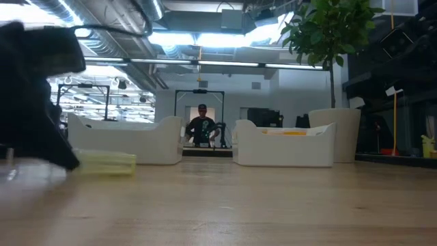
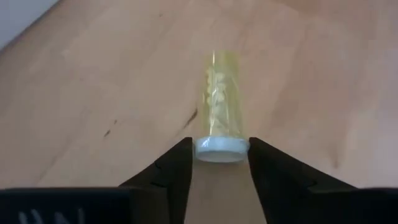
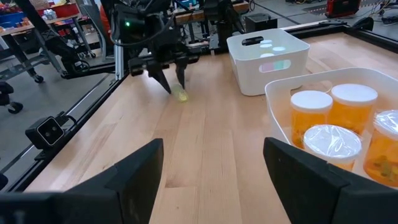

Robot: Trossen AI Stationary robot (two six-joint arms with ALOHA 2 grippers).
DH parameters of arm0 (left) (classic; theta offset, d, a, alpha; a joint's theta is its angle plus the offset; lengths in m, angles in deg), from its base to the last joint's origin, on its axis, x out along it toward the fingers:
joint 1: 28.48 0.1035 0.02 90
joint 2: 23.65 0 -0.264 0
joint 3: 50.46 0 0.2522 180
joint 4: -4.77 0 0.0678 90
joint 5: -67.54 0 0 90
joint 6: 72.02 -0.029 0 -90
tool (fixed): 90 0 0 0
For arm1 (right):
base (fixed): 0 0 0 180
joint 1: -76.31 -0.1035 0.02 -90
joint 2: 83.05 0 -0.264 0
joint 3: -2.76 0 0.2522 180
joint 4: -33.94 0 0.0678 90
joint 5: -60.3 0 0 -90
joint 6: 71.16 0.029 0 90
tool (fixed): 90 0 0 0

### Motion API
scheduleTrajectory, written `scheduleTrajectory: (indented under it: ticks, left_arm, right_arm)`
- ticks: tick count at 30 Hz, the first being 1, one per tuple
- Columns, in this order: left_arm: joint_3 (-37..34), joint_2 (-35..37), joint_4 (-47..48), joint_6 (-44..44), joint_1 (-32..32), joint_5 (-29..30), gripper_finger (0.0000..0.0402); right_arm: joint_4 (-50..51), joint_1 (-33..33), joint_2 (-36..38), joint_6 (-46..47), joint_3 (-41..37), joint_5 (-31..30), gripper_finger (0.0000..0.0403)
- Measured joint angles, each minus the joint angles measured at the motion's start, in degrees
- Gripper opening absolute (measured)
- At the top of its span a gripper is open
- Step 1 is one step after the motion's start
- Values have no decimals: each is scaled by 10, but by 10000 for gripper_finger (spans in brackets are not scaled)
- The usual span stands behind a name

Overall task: Pick and place medicine bottles into bin by pill shape (circle, oval)
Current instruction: Put the yellow pill bottle into the left white bin

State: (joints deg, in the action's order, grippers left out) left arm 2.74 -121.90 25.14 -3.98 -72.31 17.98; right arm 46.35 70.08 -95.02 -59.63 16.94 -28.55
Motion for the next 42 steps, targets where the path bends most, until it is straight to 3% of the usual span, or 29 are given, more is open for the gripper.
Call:
scheduleTrajectory:
  ticks: [9, 15, 22, 27, 31, 35, 42]
  left_arm:
    - [40, 93, 121, -52, 50, -68, 119]
    - [43, 141, 151, -36, 83, -162, 119]
    - [165, 202, 352, -41, 167, -207, 119]
    - [283, 201, 513, -113, 263, -314, 119]
    - [330, 189, 567, -175, 347, -403, 119]
    - [340, 168, 583, -219, 425, -486, 119]
    - [340, 118, 628, -281, 512, -557, 119]
  right_arm:
    - [0, 0, 0, 0, 0, 0, 279]
    - [0, 0, 0, 0, 0, 0, 279]
    - [0, 0, 0, 0, 0, 0, 279]
    - [0, 0, 0, 0, 0, 0, 279]
    - [0, 0, 0, 0, 0, 0, 279]
    - [0, 0, 0, 0, 0, 0, 279]
    - [0, 0, 0, 0, 0, 0, 279]
